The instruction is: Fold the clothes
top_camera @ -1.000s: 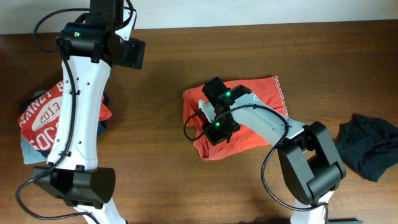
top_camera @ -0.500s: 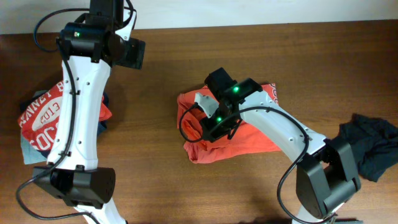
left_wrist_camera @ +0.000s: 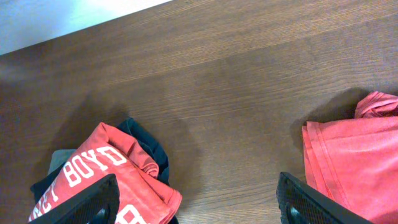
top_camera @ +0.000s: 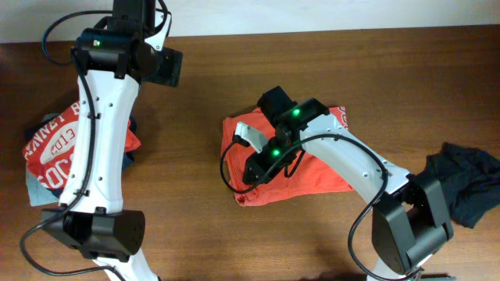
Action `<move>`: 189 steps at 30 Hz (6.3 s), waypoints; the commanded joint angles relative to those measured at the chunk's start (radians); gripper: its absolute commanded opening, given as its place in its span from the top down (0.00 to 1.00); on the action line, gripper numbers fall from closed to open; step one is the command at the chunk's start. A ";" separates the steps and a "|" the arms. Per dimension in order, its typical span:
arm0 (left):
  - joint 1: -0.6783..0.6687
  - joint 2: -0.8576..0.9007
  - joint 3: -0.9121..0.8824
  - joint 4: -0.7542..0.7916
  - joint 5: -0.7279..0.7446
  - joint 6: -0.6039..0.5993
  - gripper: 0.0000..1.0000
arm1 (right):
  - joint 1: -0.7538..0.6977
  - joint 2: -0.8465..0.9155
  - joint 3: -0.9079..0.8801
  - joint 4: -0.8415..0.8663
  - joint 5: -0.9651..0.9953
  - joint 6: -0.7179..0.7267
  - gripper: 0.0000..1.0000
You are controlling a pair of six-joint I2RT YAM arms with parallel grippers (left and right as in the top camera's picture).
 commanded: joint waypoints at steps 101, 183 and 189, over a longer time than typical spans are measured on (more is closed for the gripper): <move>-0.196 0.212 -0.515 0.507 0.591 0.350 0.74 | -0.407 -0.092 -0.457 0.319 0.457 0.530 0.79; -0.200 0.249 -0.186 0.310 0.119 0.093 0.27 | -0.418 -0.057 -0.126 0.032 0.546 0.420 0.89; -0.192 0.174 0.009 0.176 0.041 0.094 0.19 | -0.534 -0.113 -0.030 -0.013 0.338 0.335 0.39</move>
